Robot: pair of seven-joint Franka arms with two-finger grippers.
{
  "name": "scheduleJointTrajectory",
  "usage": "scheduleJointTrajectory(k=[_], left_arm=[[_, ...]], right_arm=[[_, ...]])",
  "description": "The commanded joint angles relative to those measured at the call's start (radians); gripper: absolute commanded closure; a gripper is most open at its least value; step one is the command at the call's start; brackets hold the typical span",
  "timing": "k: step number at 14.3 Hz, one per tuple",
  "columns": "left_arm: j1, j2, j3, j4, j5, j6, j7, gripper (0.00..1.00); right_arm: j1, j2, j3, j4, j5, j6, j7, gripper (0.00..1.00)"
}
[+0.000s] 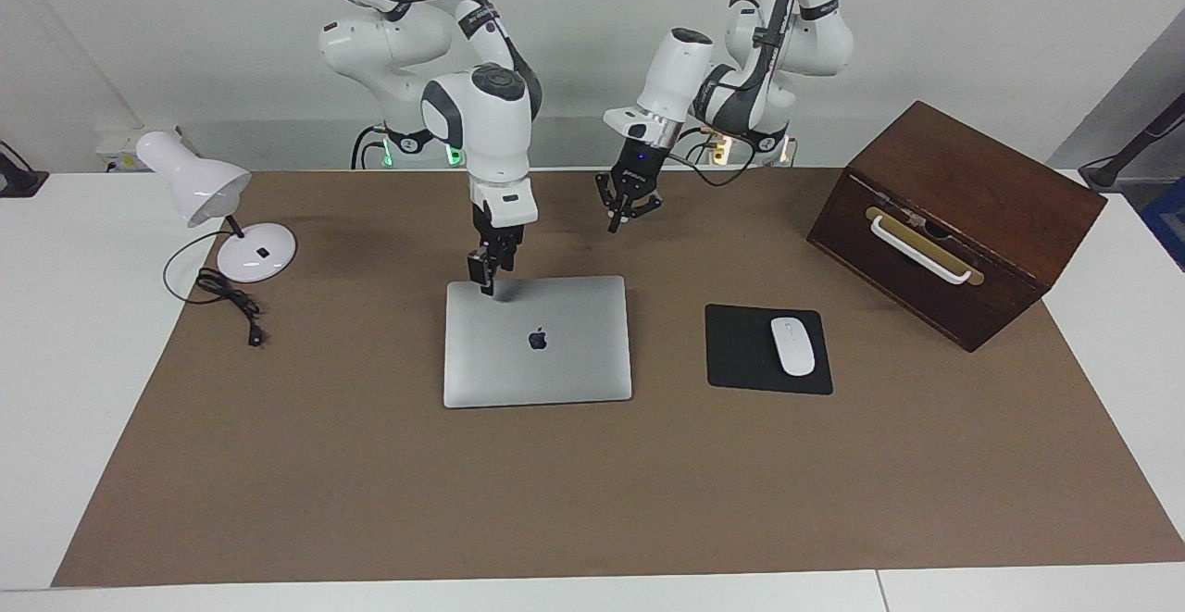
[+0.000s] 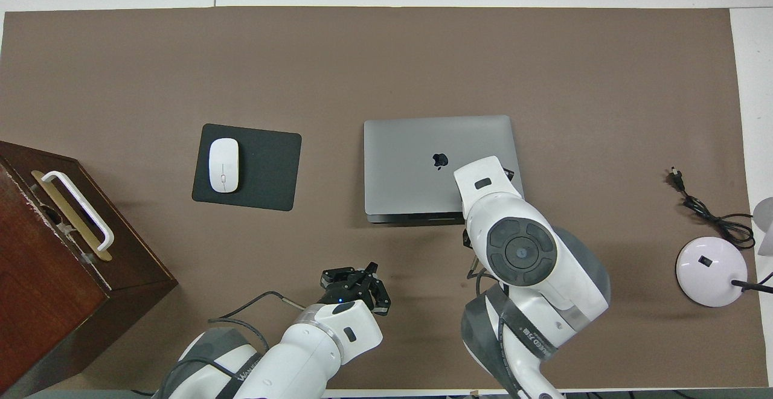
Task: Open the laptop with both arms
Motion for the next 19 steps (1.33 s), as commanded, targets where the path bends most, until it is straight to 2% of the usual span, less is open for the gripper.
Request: scheduleJointTrajectory(k=[1,17,19], left_arm=[[-0.017,0.037,0.008,-0.01,-0.009,0.07,-0.003,1.0],[0.02,0.201,0.013,0.09,-0.012,0.121,-0.005,1.0],[0.026,0.217,0.011,0.091,-0.066,0.137,-0.008,1.0]], right_arm=[[-0.01,0.012,0.002,-0.008,-0.032,0.041,0.026,0.27],[-0.01,0.021,0.002,-0.008,-0.032,0.044,0.026,0.27],[-0.01,0.021,0.002,-0.008,-0.032,0.045,0.028,0.27]])
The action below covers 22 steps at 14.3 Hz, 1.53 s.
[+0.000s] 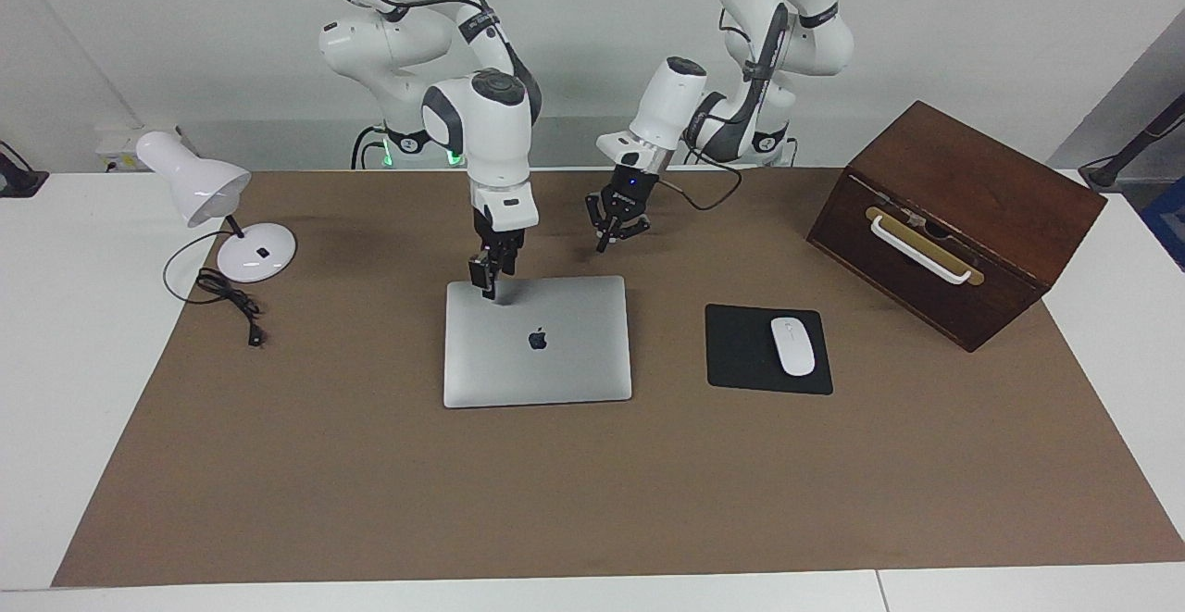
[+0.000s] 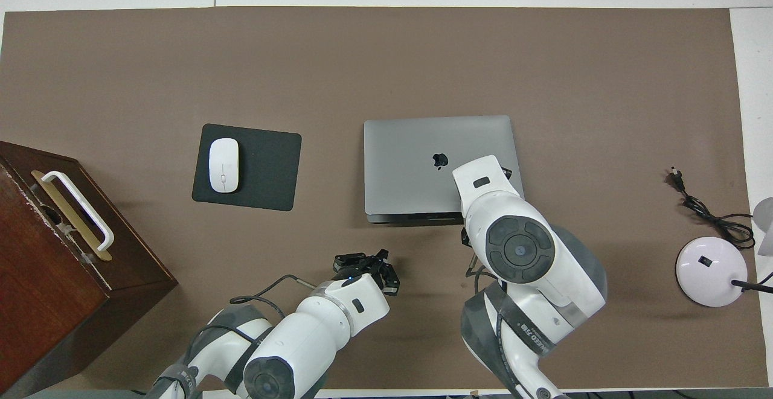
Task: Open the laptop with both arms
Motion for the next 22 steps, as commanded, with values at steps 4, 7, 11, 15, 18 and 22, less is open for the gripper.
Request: scheduleJointTrajectory(k=[4,7,11,15,18,22], left_arm=[[0.011,0.093,-0.001,0.046,-0.068,0.082,0.0,1.0],[0.013,0.116,0.002,0.077,-0.068,0.082,0.001,1.0],[0.034,0.151,0.005,0.094,-0.068,0.113,0.0,1.0],[0.05,0.199,0.007,0.109,-0.068,0.189,0.0,1.0],[0.063,0.219,0.007,0.127,-0.068,0.192,0.0,1.0],[0.076,0.233,0.007,0.14,-0.068,0.194,0.001,1.0]], right_arm=[[-0.008,0.005,0.002,-0.008,-0.03,0.029,0.03,0.27],[-0.007,0.003,0.004,-0.008,-0.03,0.029,0.042,0.26],[-0.007,0.003,0.004,-0.008,-0.03,0.029,0.042,0.26],[-0.007,0.003,0.004,-0.008,-0.03,0.029,0.043,0.26],[-0.007,0.005,0.004,-0.008,-0.03,0.031,0.053,0.26],[-0.005,0.003,0.004,-0.008,-0.03,0.031,0.054,0.26]])
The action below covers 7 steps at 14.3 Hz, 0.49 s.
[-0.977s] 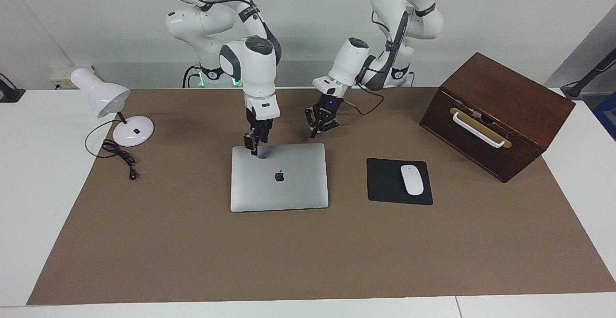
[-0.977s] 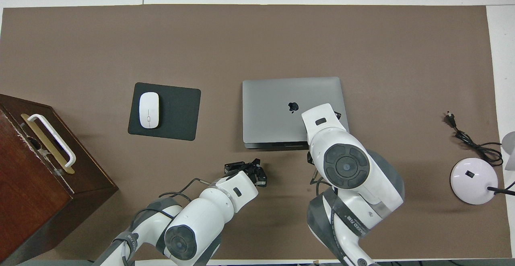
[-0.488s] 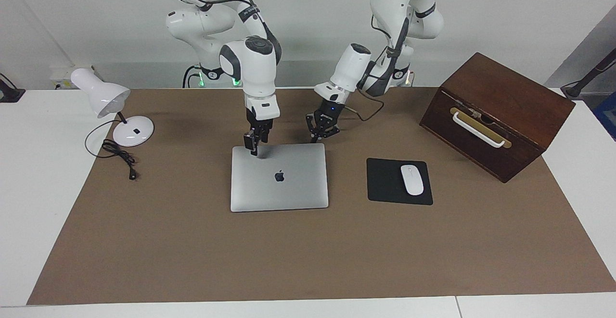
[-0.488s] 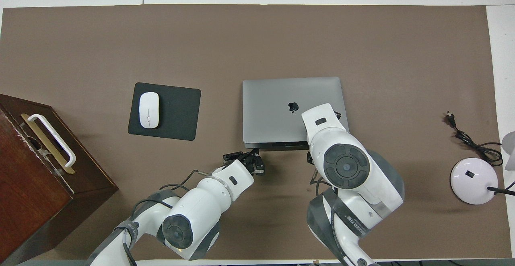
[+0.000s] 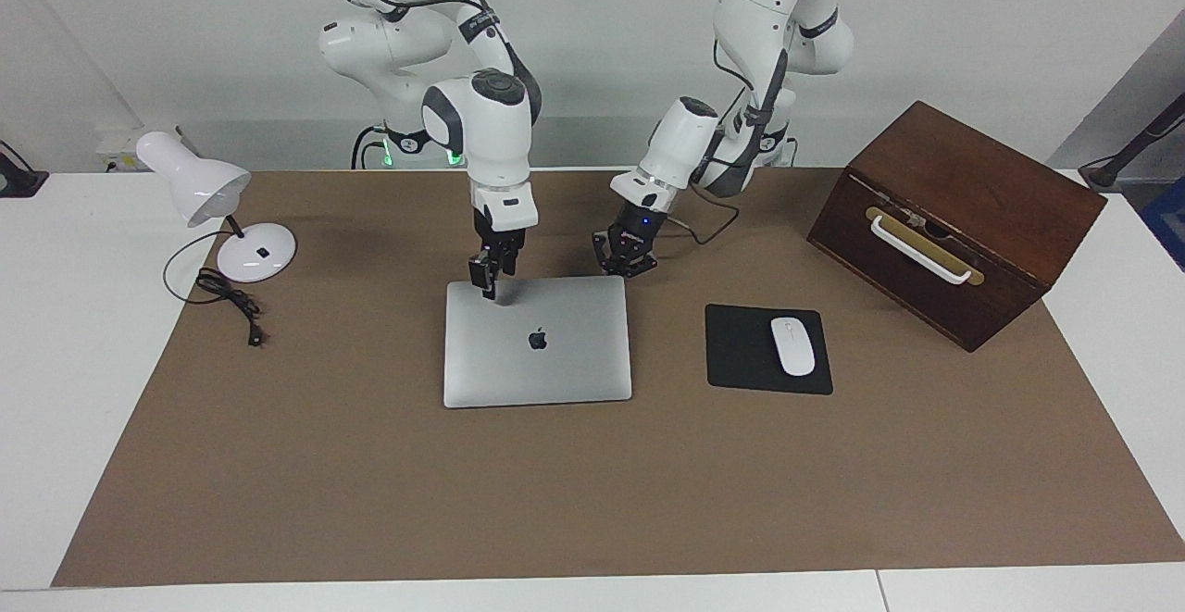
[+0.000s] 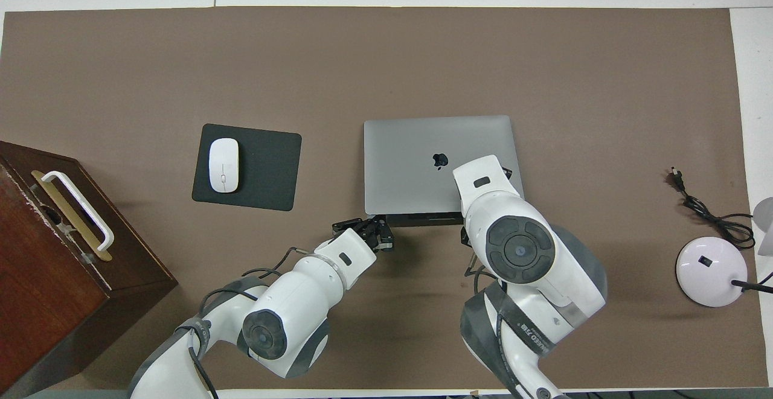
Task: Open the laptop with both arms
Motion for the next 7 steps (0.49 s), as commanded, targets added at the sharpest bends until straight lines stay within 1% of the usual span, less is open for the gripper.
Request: scheduleJointTrajectory(k=[1,4,7], left_arm=[[0.013,0.032,-0.005,0.021,-0.01,0.025,0.003,1.0],[0.014,0.081,0.007,0.032,-0.01,0.074,0.017,1.0],[0.013,0.096,0.018,0.045,-0.008,0.081,0.019,1.0]], right_arm=[[-0.005,0.003,0.004,-0.008,-0.03,0.029,0.042,0.26],[-0.005,0.003,0.002,-0.008,-0.03,0.028,0.044,0.25],[-0.005,0.003,0.004,-0.008,-0.03,0.029,0.044,0.25]])
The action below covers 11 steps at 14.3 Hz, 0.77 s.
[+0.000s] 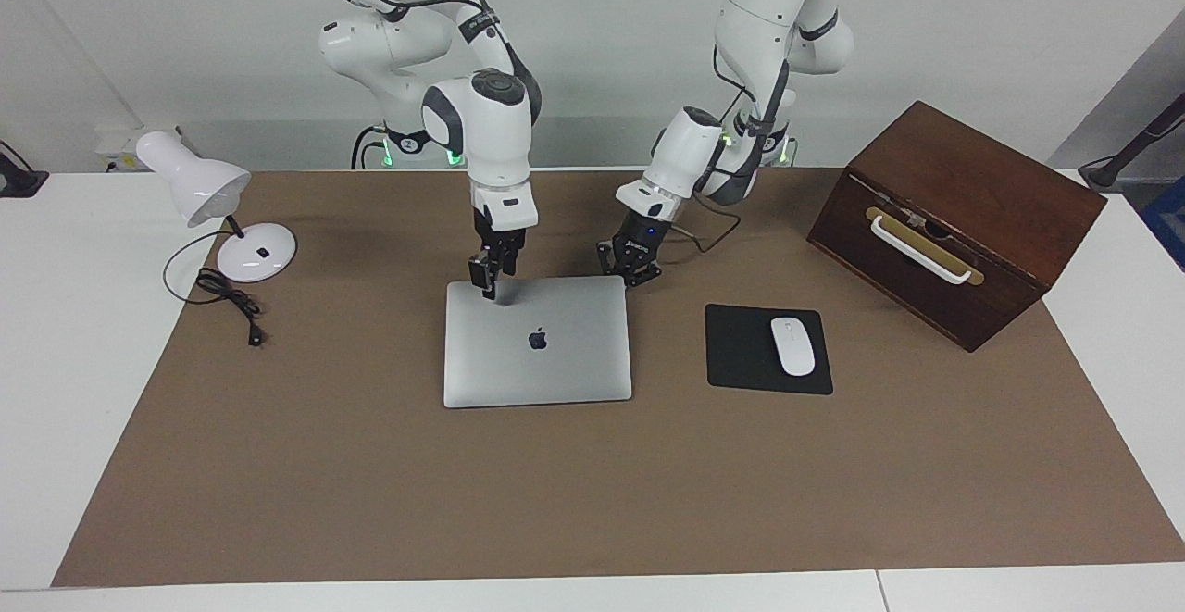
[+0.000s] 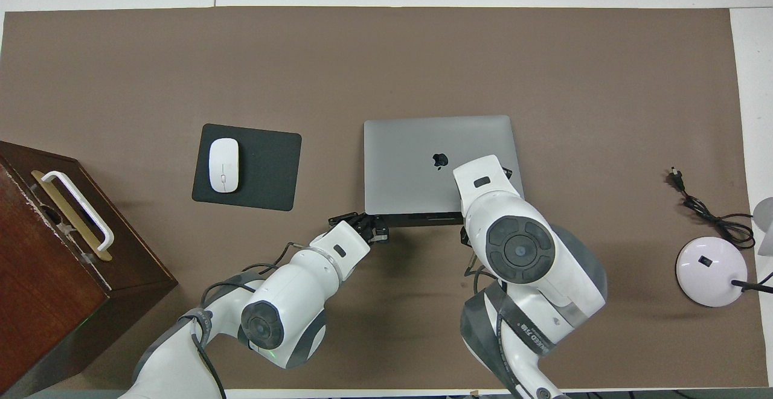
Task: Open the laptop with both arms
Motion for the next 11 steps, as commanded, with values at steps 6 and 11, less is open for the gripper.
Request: scheduleJointTrajectory(k=[6,11], left_arm=[[0.003,0.053,0.011,0.031,-0.005,0.023,0.06,1.0],[0.003,0.053,0.02,0.031,-0.003,0.023,0.108,1.0]], right_arm=[[-0.005,0.003,0.004,-0.008,-0.03,0.028,0.039,0.25],[-0.005,0.005,0.004,-0.008,-0.03,0.028,0.041,0.25]])
